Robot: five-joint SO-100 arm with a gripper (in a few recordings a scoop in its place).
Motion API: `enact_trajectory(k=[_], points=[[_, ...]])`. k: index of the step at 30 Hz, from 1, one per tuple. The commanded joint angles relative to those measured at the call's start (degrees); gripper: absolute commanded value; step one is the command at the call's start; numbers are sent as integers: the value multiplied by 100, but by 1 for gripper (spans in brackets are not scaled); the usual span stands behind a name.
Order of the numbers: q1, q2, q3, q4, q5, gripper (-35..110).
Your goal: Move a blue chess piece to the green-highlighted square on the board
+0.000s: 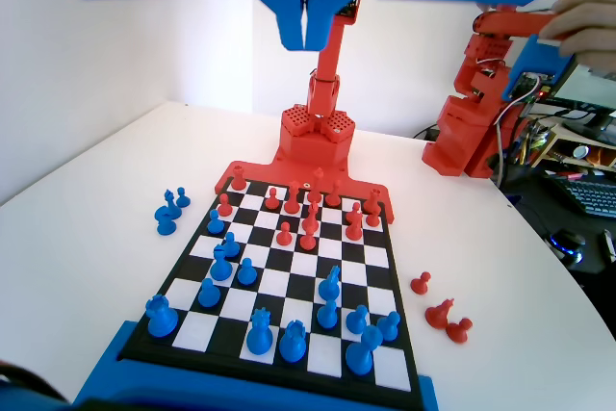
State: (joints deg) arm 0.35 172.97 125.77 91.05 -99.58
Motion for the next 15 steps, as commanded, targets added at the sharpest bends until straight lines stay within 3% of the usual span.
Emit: enact_trajectory(k=[1, 15], points=[[0, -387, -264, -26, 149, 1], [-659, -4017, -2162, -114, 3384, 1]])
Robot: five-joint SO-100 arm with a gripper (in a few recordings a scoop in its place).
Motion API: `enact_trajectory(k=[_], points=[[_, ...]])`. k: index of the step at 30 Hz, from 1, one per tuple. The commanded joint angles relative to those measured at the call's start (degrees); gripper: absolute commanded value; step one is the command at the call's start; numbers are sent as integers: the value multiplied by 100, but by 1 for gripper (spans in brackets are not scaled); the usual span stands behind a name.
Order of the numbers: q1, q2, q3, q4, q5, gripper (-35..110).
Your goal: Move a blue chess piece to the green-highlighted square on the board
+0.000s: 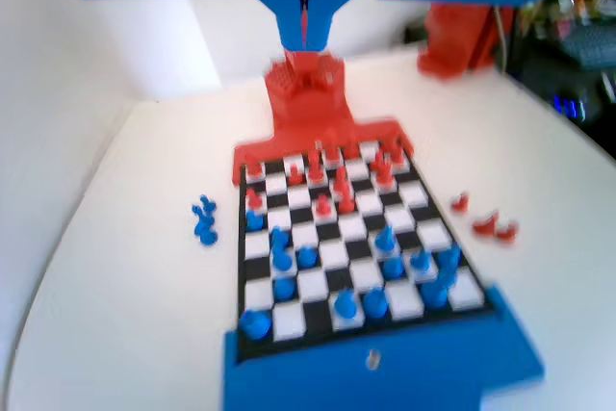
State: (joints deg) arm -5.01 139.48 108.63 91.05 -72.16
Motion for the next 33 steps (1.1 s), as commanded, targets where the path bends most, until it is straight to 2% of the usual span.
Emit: enact_trajectory(k=[1, 12, 20, 33], points=[[-141, -879, -448, -211, 888, 1], [-598, -2505, 343, -1538, 2856, 3], [-1072, -3199, 1072, -2426, 3401, 5], [-1485, -3858, 1881, -3445, 3586, 10]])
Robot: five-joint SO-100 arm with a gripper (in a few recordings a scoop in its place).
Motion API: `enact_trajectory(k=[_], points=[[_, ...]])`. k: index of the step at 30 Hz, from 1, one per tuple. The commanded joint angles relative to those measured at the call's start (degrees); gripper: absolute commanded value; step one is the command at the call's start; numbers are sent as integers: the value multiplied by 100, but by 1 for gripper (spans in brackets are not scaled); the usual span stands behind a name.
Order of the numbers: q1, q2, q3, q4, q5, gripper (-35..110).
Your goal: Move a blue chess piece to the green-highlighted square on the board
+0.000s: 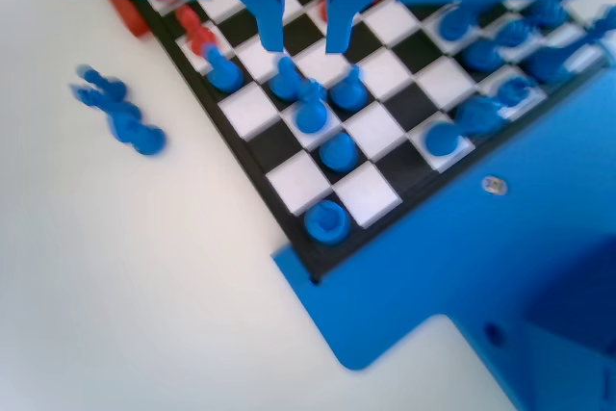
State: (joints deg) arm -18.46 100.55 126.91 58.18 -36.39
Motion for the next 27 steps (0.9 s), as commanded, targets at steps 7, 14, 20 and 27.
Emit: enact_trajectory(k=[7, 14, 20, 27], points=[[18, -281, 79, -404, -53, 11], [-70, -448, 220, -598, -264, 13], [-26, -642, 334, -853, -290, 12], [0, -861, 369, -1107, -352, 12]])
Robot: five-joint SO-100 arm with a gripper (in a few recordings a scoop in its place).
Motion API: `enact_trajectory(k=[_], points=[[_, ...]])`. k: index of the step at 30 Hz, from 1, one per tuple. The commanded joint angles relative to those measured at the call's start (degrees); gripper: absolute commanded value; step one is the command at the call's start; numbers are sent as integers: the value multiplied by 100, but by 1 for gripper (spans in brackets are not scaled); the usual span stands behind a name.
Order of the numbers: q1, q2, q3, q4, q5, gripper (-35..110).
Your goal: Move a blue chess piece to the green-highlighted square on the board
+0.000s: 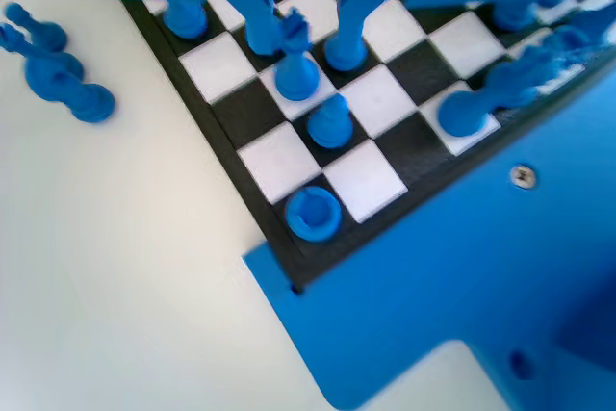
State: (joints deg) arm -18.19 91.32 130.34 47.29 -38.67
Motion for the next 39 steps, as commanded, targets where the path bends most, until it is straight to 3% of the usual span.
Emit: enact_trajectory(k=[1, 25, 39], points=[[-18, 62, 26, -35, -132, 12], [176, -343, -272, -290, -352, 10], [176, -352, -360, -325, -466, 1]])
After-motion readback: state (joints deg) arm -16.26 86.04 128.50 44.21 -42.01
